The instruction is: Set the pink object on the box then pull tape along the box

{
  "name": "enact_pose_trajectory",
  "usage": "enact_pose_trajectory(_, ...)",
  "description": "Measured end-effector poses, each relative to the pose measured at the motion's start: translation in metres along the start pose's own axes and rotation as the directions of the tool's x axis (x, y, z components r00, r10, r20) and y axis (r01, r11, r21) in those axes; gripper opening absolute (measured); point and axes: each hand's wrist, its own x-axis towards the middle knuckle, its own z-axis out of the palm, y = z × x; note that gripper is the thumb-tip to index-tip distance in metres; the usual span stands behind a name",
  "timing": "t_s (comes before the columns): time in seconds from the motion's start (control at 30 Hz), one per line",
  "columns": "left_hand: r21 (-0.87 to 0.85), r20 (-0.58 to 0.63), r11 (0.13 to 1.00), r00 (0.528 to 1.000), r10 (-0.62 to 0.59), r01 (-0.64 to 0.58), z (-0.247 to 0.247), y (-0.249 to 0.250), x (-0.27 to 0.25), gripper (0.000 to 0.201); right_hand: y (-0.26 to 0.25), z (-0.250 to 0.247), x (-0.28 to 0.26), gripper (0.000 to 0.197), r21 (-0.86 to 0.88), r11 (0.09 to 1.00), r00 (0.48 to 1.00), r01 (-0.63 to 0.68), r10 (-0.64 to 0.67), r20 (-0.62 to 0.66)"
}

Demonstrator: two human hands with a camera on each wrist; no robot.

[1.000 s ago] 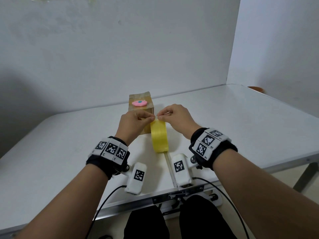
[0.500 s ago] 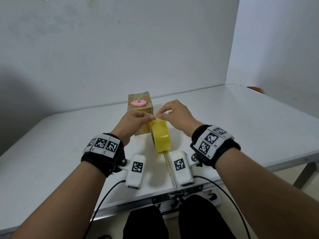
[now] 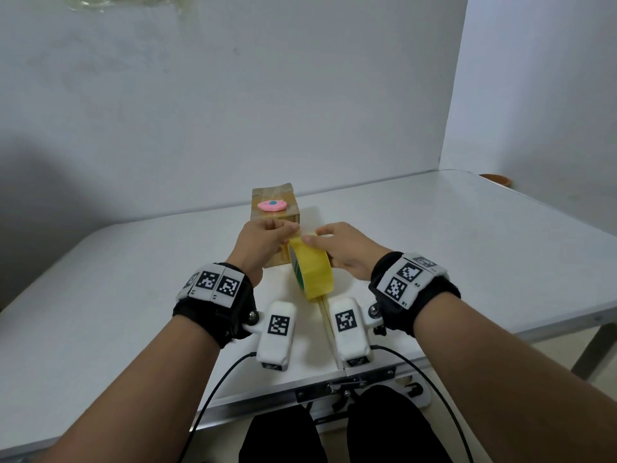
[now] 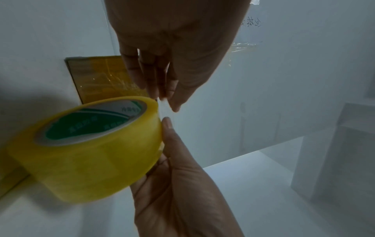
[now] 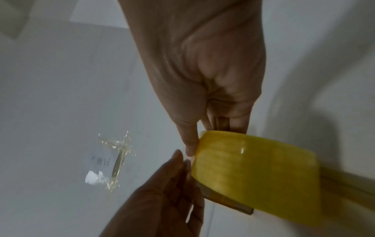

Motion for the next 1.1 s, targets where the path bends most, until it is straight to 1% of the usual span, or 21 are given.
enact_pose_trajectory(0.07, 0.021, -0.023, 1.0, 1.0, 0.02, -0.02, 0.001, 0.0, 0.001, 0.008, -0.002, -0.001, -0.003, 0.046, 0.081, 0.997, 1.0, -0.018, 0.017, 0.014)
enact_pose_trajectory(0.17, 0.052, -0.035, 0.996, 0.996, 0.079, -0.077, 0.0, 0.0, 0.0, 0.016, -0.001, -0.002, -0.001, 0.052, 0.097, 0.995, 1.0, -0.019, 0.017, 0.015)
enact_pose_trajectory(0.2, 0.057, -0.032, 0.995, 0.996, 0.087, -0.085, 0.0, 0.0, -0.001, 0.014, 0.0, -0.002, 0.0, 0.052, 0.106, 0.994, 1.0, -0.018, 0.016, 0.02)
enact_pose_trajectory(0.23, 0.058, -0.028, 0.995, 0.996, 0.088, -0.087, 0.0, 0.001, -0.001, 0.012, 0.001, -0.002, 0.0, 0.052, 0.113, 0.993, 1.0, -0.021, 0.018, 0.026)
enact_pose_trajectory(0.33, 0.075, 0.004, 0.993, 0.996, 0.094, -0.094, -0.002, 0.0, -0.002, 0.014, 0.003, -0.002, 0.0, 0.054, 0.125, 0.992, 0.999, -0.017, 0.014, 0.03)
enact_pose_trajectory(0.4, 0.093, 0.021, 0.991, 0.995, 0.098, -0.1, -0.002, -0.001, -0.002, 0.011, 0.005, -0.003, 0.0, 0.054, 0.128, 0.992, 0.999, -0.01, 0.006, 0.032)
enact_pose_trajectory(0.47, 0.096, 0.016, 0.99, 0.995, 0.098, -0.099, -0.001, -0.001, -0.002, 0.007, 0.007, -0.003, -0.001, 0.055, 0.136, 0.991, 0.999, -0.013, 0.007, 0.04)
enact_pose_trajectory(0.63, 0.077, 0.02, 0.994, 0.997, 0.08, -0.081, 0.006, -0.005, -0.003, 0.007, 0.007, -0.004, -0.004, 0.054, 0.146, 0.989, 0.998, -0.021, 0.013, 0.059)
enact_pose_trajectory(0.7, 0.047, 0.035, 0.998, 0.999, 0.038, -0.04, 0.006, -0.006, -0.004, 0.007, 0.007, -0.005, -0.006, 0.053, 0.147, 0.989, 0.998, -0.024, 0.014, 0.067)
enact_pose_trajectory(0.77, -0.036, 0.081, 0.999, 0.996, -0.036, 0.039, 0.003, -0.008, -0.005, 0.007, 0.007, -0.007, -0.008, 0.047, 0.134, 0.99, 0.995, -0.031, 0.018, 0.101)
enact_pose_trajectory(0.83, -0.139, 0.136, 0.979, 0.982, -0.129, 0.147, 0.001, -0.011, -0.008, 0.008, 0.01, -0.009, -0.009, 0.04, 0.122, 0.991, 0.99, -0.049, 0.031, 0.141)
enact_pose_trajectory(0.93, -0.215, 0.185, 0.938, 0.954, -0.235, 0.273, 0.0, -0.013, -0.013, 0.016, 0.012, -0.008, -0.01, 0.043, 0.133, 0.987, 0.984, -0.086, 0.063, 0.168)
enact_pose_trajectory(0.97, -0.235, 0.197, 0.927, 0.948, -0.25, 0.293, -0.001, -0.012, -0.015, 0.016, 0.012, -0.007, -0.011, 0.044, 0.124, 0.989, 0.984, -0.086, 0.065, 0.166)
enact_pose_trajectory(1.03, -0.273, 0.224, 0.909, 0.94, -0.259, 0.316, -0.001, -0.009, -0.018, 0.014, 0.011, -0.004, -0.011, 0.047, 0.07, 0.994, 0.99, -0.083, 0.075, 0.118)
enact_pose_trajectory(1.1, -0.282, 0.243, 0.904, 0.936, -0.256, 0.321, -0.004, -0.007, -0.021, 0.012, 0.01, -0.001, -0.011, 0.046, 0.029, 0.996, 0.993, -0.089, 0.086, 0.077)
